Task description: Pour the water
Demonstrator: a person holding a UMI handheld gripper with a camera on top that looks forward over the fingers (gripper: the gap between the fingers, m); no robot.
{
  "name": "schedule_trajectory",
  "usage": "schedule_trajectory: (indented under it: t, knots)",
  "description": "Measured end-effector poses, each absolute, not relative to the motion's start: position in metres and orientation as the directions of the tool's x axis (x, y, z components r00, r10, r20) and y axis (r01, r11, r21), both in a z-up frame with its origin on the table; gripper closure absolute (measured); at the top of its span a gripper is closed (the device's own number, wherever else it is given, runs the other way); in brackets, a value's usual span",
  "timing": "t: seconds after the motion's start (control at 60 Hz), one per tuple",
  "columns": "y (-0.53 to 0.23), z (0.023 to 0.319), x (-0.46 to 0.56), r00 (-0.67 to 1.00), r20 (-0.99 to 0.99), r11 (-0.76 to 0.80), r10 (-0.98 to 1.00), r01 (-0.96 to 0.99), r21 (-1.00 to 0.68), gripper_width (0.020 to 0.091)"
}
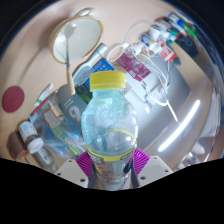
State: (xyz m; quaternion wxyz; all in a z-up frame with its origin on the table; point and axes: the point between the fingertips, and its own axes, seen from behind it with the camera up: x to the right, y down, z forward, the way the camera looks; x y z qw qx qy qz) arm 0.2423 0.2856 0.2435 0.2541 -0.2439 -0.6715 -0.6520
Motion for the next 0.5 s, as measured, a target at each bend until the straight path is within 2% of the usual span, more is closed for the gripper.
schedule_trajectory:
  t: [0.15,0.317,0.433,0.5]
  knots:
    - [0.290,0.241,0.220,-0.865,0.501,0.038,-0.012,0.501,0.865,0.0603]
    - [0.292,0.232,0.215,-0.880,0.476,0.047,-0.007,0.475,0.879,0.0604]
    - [0.293,0.225,0.227,-0.791,0.609,0.054,0.054,0.611,0.789,0.0604]
    - [0.290,0.221,0.241,-0.585,0.800,0.028,0.133,0.809,0.588,0.0600]
